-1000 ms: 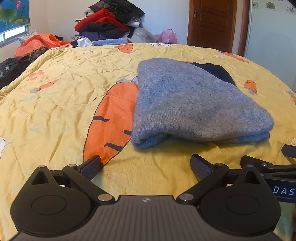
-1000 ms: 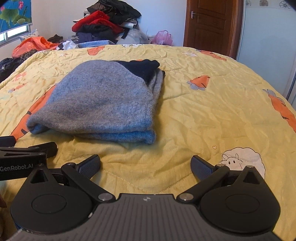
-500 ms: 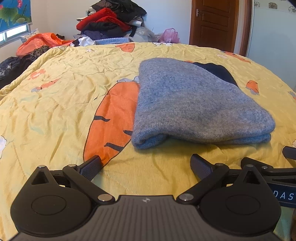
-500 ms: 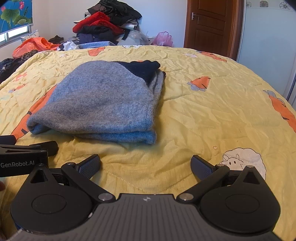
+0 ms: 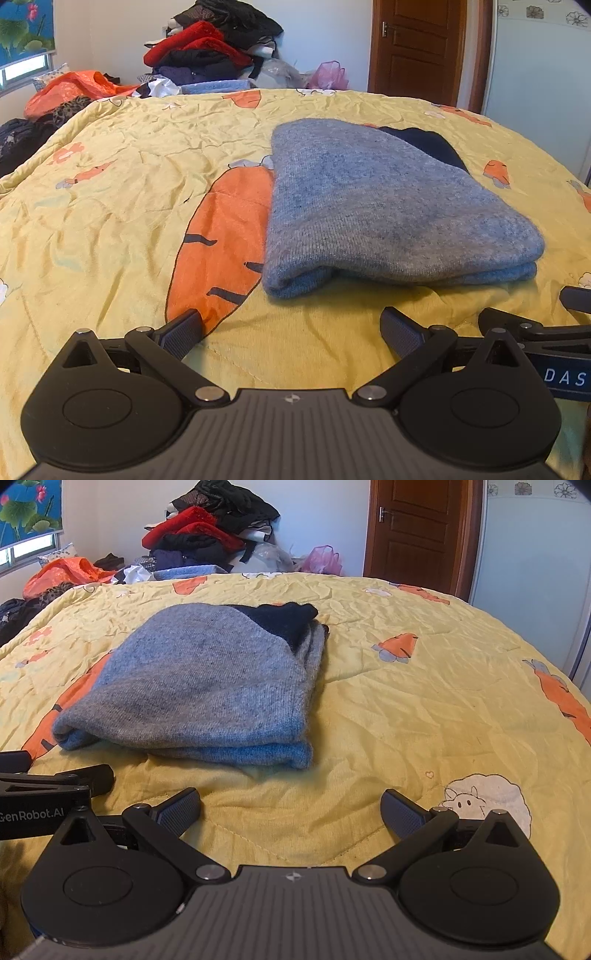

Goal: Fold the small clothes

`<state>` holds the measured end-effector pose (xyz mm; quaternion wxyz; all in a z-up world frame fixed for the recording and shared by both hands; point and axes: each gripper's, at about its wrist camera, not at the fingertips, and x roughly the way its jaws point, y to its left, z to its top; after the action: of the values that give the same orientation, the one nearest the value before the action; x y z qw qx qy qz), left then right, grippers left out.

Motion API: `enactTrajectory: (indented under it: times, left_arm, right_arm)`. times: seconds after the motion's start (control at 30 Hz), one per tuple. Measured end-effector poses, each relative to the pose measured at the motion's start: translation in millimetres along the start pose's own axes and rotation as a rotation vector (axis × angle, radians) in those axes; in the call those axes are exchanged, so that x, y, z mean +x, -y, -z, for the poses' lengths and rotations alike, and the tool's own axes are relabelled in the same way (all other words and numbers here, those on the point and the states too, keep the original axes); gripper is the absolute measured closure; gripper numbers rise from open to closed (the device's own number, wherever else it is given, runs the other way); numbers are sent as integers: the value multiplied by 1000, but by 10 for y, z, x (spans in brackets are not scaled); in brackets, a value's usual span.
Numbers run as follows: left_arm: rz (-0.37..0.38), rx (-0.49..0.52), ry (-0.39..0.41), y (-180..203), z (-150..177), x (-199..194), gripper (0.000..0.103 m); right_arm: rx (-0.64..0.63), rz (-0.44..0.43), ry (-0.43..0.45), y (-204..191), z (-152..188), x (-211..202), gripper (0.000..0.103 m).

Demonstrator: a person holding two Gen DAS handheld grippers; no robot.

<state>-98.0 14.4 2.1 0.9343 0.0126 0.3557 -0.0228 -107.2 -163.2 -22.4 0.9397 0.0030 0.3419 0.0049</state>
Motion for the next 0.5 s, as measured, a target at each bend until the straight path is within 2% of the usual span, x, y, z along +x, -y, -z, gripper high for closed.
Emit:
enactTrajectory:
  times: [0.5]
  left_arm:
    - [0, 2, -1, -7, -4, -5, 0]
  right_arm:
    - [0, 0, 0, 1, -3, 2, 0]
